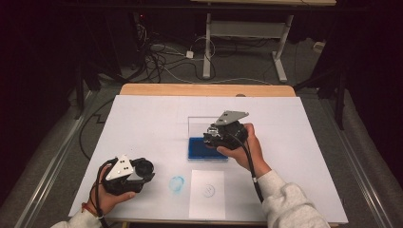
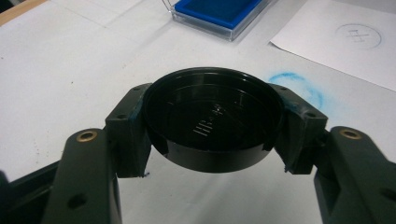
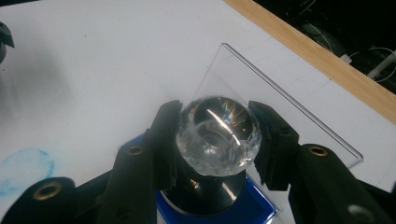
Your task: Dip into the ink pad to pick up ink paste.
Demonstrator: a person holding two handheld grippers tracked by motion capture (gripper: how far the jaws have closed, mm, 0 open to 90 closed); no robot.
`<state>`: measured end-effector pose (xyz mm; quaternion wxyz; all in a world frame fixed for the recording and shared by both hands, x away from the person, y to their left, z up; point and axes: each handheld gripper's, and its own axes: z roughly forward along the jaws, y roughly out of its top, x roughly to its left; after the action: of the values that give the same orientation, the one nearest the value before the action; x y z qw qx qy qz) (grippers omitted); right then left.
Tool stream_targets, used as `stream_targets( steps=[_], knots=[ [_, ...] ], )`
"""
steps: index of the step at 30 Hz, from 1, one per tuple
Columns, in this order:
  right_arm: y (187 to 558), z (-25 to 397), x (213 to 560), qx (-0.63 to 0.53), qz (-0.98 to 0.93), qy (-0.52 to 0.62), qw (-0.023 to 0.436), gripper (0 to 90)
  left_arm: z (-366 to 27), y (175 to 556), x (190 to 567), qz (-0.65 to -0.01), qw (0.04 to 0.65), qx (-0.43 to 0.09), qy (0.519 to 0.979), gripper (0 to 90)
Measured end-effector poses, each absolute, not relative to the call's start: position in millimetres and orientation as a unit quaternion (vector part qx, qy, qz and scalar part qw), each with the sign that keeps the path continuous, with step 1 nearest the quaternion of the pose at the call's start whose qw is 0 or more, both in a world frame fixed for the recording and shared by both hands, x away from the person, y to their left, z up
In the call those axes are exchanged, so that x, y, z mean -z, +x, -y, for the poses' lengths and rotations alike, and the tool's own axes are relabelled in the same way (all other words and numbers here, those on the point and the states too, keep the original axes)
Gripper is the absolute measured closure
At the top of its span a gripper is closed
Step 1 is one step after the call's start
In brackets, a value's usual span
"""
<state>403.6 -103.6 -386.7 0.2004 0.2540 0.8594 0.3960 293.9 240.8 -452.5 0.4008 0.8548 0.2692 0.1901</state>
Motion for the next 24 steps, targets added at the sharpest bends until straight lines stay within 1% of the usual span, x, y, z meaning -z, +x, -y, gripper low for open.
stream_targets(
  steps=[5,11,19,24],
  knots=[
    [408,84,393,-0.384,-0.868,0.246,0.194,57.0,-240,294,453,-0.267,0.400,-0.188,0.856,36.5],
    [414,72,403,-0.375,-0.874,0.250,0.182,57.0,-240,294,453,-0.265,0.398,-0.188,0.858,36.5],
    [420,64,419,-0.361,-0.880,0.263,0.164,57.0,-241,295,453,-0.267,0.398,-0.186,0.858,36.5],
    [421,63,425,-0.354,-0.881,0.266,0.164,57.0,-242,295,453,-0.267,0.397,-0.187,0.858,36.5]
  ],
)
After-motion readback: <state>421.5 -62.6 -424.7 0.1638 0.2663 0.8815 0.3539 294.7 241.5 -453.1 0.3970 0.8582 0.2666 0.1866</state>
